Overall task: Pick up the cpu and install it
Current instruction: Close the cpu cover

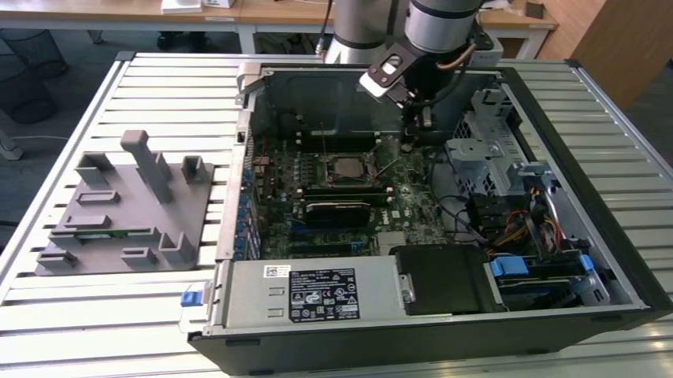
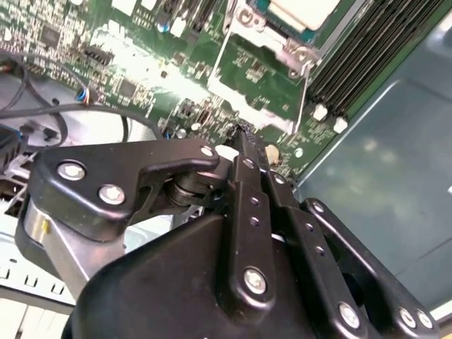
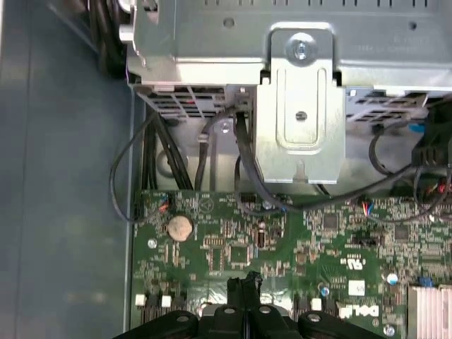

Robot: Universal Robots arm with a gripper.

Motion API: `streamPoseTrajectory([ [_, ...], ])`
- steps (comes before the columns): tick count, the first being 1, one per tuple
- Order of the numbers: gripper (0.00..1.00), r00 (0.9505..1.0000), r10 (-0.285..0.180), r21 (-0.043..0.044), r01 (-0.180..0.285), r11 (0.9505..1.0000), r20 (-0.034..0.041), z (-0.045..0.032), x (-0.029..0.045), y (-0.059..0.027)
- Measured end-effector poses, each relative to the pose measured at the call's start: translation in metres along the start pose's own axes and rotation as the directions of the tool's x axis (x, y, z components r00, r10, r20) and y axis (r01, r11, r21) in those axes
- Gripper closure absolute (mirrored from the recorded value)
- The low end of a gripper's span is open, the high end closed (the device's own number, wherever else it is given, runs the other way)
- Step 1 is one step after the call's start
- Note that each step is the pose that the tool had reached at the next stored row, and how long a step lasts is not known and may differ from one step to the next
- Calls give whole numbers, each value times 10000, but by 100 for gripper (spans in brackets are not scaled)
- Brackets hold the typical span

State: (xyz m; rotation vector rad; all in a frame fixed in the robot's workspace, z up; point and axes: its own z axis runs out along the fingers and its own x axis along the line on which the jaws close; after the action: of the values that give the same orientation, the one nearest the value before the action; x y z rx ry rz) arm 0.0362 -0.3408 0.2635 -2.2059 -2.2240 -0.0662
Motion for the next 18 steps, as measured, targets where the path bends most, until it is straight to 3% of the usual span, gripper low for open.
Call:
streamPoseTrajectory([
  [18,89,9999,-102,2,102,9999,-4,146,-1,33],
])
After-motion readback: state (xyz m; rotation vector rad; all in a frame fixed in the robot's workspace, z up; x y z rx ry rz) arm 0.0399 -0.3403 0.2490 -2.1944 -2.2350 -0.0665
